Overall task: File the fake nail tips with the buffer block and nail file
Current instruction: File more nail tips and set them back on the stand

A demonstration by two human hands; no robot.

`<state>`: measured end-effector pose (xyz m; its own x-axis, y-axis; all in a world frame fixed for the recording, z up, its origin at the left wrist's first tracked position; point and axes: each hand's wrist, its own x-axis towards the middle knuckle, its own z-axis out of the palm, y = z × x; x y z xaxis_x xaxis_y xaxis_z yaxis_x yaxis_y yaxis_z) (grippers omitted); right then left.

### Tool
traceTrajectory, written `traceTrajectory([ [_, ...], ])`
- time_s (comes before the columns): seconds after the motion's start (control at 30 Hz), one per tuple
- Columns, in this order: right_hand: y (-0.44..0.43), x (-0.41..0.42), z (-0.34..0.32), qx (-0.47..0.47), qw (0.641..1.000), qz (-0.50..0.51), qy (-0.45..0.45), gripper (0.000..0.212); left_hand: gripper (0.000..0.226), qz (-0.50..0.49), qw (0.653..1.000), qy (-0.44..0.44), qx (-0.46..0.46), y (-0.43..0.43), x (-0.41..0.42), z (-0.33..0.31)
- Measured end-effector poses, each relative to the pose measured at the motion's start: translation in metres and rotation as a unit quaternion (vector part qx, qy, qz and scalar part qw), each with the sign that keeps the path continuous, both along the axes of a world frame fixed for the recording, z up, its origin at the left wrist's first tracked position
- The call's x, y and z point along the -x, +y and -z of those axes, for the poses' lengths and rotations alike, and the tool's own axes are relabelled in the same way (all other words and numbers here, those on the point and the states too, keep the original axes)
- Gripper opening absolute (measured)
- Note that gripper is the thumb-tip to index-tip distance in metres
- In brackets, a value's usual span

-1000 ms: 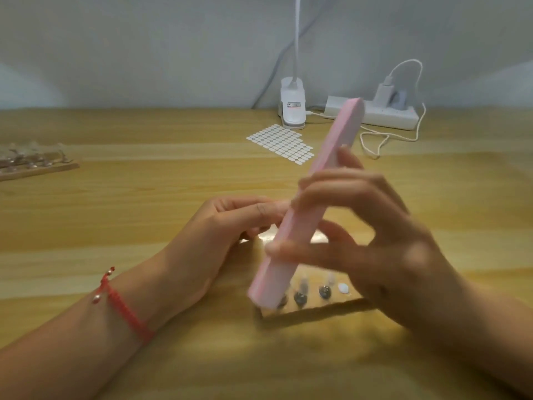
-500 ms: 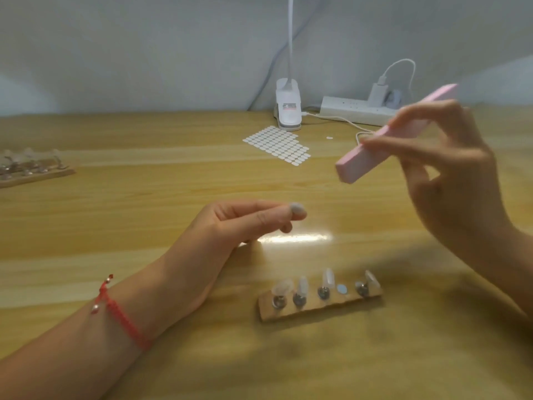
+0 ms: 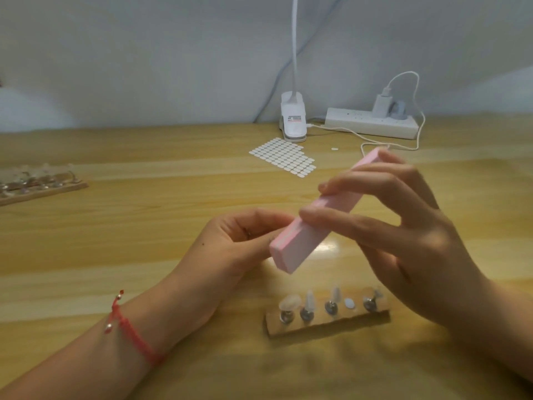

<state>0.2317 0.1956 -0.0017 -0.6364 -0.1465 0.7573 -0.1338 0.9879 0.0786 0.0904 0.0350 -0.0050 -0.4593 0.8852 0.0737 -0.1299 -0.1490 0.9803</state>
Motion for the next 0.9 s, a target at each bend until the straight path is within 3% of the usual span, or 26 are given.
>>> traceTrajectory([
  [0.23,0.015,-0.004,-0.014,-0.023,0.999,0.036,0.005,0.032,0.021,0.008,0.999,0.019,0.027,-0.002,0.003,-0.001],
  [0.4,-0.006,0.001,-0.002,-0.051,0.998,-0.025,-0.011,0.027,0.027,0.021,0.999,-0.007,0.023,-0.003,0.002,-0.003],
  [0.53,0.01,-0.001,-0.019,-0.009,0.999,0.044,0.021,0.027,0.024,0.011,0.999,0.007,0.033,-0.001,0.002,-0.002],
  [0.7,-0.014,0.002,-0.004,-0.06,0.998,-0.026,-0.006,0.026,0.027,0.034,0.999,-0.014,0.018,-0.002,0.002,-0.001],
  [0.9,0.008,0.001,-0.015,0.018,0.998,0.032,0.041,0.031,0.03,0.009,1.0,0.019,0.013,0.0,0.003,0.002],
])
